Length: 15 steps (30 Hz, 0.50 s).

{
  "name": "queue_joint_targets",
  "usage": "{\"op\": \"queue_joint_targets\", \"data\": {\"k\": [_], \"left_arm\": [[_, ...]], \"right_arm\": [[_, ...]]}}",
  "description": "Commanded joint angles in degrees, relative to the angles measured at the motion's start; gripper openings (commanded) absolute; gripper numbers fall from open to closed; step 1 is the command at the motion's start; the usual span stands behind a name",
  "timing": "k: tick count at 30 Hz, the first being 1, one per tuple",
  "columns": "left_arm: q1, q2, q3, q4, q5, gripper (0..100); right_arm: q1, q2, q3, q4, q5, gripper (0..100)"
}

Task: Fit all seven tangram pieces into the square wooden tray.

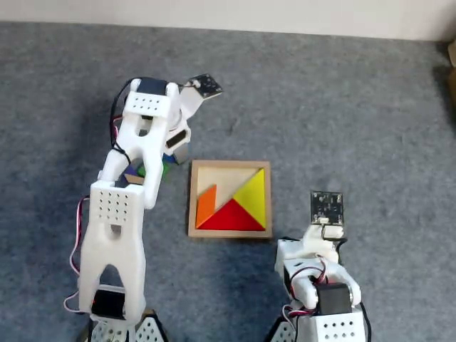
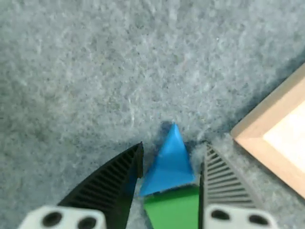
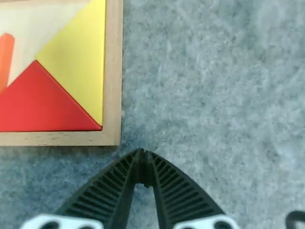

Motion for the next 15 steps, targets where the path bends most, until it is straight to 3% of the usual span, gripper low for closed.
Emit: {"op": "queue_joint_targets", "data": {"k": [1, 10, 15], "left_arm": [[-1.71, 0.04, -1.98, 1.58, -0.70, 19], [-1.63, 0.04, -6.11, 8.18, -0.70, 19], [-2.77, 0.40, -8.31, 9.23, -4.48, 22]], "right_arm": [[0.22, -1.19, 6.20, 0.40, -0.44, 0.5], [0.22, -1.19, 6.20, 0.40, -0.44, 0.5], [0.22, -1.19, 6.20, 0.40, -0.44, 0.5]]}}
